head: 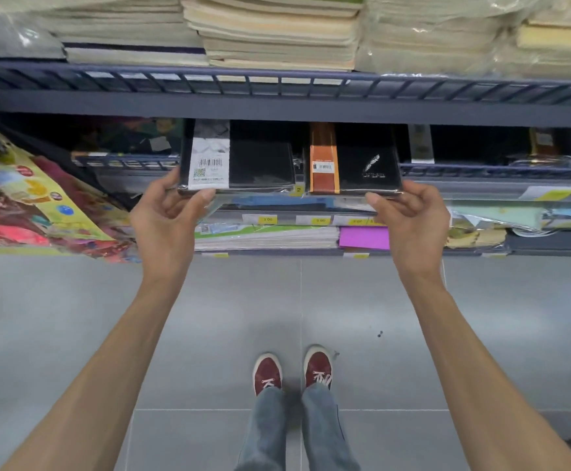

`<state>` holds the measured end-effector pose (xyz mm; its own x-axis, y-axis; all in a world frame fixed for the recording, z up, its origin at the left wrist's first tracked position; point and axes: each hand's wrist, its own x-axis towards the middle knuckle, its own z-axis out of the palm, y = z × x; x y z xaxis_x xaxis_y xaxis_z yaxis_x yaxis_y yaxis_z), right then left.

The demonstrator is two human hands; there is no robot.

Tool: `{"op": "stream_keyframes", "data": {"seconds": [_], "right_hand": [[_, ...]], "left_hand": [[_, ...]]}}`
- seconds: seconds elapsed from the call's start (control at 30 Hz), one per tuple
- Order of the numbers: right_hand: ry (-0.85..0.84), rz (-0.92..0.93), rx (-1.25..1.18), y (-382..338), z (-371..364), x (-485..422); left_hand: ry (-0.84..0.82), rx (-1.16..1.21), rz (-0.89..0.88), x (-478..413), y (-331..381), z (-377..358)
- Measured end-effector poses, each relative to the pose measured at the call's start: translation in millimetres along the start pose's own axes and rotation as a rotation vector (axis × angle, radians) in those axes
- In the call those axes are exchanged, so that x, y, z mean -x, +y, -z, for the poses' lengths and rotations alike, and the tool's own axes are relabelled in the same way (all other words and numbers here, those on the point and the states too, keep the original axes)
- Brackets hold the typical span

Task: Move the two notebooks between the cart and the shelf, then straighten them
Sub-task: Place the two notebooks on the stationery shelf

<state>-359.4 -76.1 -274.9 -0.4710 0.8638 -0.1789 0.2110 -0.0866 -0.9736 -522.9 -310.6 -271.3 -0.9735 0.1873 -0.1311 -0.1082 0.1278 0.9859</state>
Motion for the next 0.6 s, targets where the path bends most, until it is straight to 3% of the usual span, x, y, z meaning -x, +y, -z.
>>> {"op": "stream_keyframes", "data": {"seconds": [0.37,0.6], "right_hand": [[0.066,-0.008,-0.133,1,-16,-22],[0.121,0.074,0.071,12,-20,-36]], "left_hand": [[0.163,-0.130,-0.116,-21,-17,-15],[0.226,-0.266,-0.196,-37,-19,-20]]}}
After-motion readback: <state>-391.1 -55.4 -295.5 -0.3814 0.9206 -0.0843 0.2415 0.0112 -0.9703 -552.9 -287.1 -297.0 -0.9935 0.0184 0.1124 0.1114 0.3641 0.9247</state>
